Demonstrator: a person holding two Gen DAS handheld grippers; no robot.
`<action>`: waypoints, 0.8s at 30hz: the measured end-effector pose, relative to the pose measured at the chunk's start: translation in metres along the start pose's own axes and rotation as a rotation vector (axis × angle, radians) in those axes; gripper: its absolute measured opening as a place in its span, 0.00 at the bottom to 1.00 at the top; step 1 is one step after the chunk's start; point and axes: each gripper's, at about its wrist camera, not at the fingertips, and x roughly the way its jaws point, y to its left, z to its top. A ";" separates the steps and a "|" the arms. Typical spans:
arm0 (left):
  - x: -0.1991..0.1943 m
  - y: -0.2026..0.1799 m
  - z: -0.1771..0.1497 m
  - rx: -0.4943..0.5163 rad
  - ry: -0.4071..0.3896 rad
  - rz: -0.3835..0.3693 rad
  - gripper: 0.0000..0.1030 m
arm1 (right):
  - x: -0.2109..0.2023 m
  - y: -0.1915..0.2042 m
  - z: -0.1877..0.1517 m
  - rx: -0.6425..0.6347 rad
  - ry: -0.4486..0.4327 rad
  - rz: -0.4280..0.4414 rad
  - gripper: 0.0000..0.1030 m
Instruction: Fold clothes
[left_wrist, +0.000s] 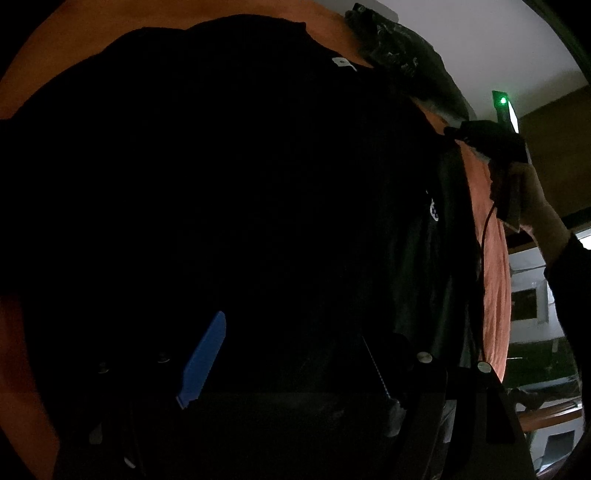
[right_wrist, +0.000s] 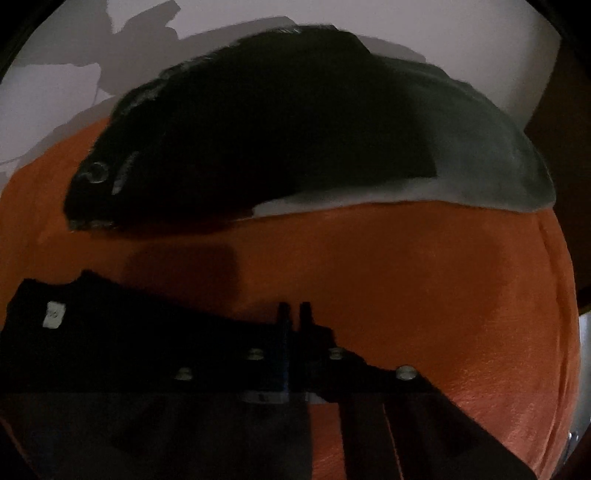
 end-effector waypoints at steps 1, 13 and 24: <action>0.000 0.000 0.001 -0.002 0.001 -0.001 0.75 | 0.002 -0.002 0.000 0.004 0.009 0.014 0.00; -0.006 -0.004 -0.003 -0.016 -0.018 -0.023 0.75 | -0.075 -0.035 -0.036 0.104 -0.111 0.192 0.29; 0.016 -0.095 0.057 0.167 -0.021 -0.210 0.75 | -0.113 -0.044 -0.254 0.066 -0.031 0.256 0.29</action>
